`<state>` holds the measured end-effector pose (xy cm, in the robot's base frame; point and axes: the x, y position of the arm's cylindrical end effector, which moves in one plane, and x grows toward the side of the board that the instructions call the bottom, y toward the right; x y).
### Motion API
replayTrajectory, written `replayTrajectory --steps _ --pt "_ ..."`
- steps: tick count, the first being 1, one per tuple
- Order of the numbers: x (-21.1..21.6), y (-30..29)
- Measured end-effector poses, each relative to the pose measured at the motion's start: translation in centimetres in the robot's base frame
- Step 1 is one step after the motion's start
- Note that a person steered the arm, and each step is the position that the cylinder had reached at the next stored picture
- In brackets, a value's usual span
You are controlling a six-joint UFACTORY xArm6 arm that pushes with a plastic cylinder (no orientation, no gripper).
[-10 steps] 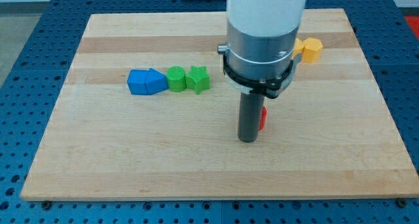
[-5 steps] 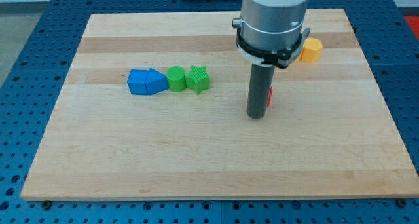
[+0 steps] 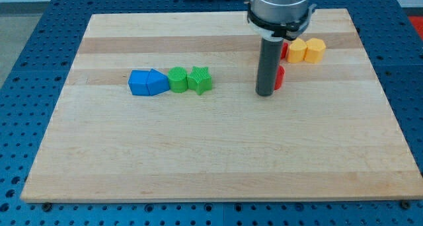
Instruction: Drag the red circle parallel left to the red star
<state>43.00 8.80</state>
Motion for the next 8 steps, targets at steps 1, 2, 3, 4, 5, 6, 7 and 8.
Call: replayTrajectory --steps 1,2,3,4,5,6,7,8 --pt "0.0 1.7" --pt "0.0 3.0" --pt "-0.1 3.9" --pt "-0.7 4.0" --pt "-1.7 4.0" --pt "-2.2 4.0" --pt "-3.1 3.8" --pt "-4.0 3.4"
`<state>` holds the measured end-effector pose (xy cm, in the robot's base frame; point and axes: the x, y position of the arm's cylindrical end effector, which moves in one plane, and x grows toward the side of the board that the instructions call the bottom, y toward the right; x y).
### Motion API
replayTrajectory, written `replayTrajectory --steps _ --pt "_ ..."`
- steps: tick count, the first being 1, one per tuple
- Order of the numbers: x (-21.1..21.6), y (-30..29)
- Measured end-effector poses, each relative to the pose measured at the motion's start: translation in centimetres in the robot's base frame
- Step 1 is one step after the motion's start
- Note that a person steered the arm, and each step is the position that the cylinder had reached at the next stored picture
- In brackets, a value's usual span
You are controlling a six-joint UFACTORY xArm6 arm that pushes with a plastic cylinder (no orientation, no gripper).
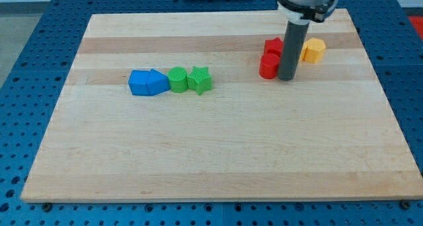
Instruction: Drag the red circle parallel left to the red star
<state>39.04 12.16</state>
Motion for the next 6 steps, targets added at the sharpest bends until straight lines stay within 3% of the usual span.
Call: replayTrajectory --steps 6 --pt "-2.2 -5.3"
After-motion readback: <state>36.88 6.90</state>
